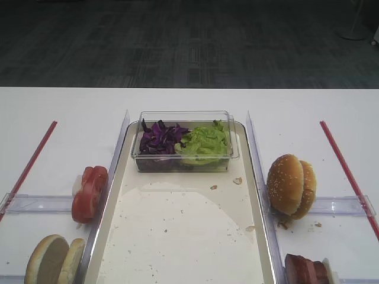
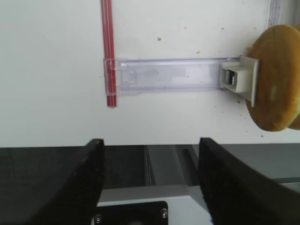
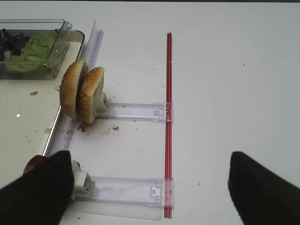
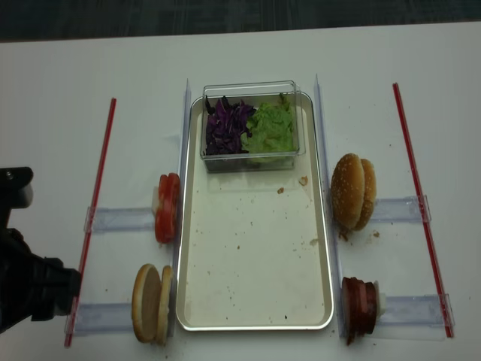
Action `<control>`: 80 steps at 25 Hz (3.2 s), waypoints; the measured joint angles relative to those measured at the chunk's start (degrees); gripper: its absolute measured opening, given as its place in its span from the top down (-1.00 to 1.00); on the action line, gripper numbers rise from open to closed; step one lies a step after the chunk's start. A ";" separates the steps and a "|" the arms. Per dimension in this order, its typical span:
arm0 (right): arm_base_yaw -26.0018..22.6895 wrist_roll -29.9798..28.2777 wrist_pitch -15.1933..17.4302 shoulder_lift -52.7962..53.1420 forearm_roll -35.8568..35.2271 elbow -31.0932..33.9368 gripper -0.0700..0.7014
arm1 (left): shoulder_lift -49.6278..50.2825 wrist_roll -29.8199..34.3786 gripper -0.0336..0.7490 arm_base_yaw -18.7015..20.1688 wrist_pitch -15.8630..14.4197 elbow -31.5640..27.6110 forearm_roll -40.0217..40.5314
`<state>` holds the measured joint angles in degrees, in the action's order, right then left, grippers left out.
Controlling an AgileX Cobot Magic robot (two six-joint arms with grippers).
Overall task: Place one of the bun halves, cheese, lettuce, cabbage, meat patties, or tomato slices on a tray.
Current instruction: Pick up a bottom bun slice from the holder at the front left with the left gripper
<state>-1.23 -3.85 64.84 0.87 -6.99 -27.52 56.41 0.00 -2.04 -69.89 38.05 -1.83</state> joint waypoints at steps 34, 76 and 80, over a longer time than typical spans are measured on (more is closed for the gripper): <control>0.00 0.23 0.00 0.00 0.00 0.00 -0.94 | 19.06 -43.79 -0.11 44.65 8.12 11.17 5.00; 0.00 0.23 0.00 0.00 0.00 0.00 -0.94 | 26.78 -46.01 0.50 44.65 22.23 3.34 6.02; 0.00 0.13 0.00 0.00 0.00 0.00 -0.94 | 26.78 -46.21 0.64 44.65 21.92 3.34 7.07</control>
<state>-1.23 -3.72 64.84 0.87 -6.99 -27.52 83.19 -46.21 42.61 -47.97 41.38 5.23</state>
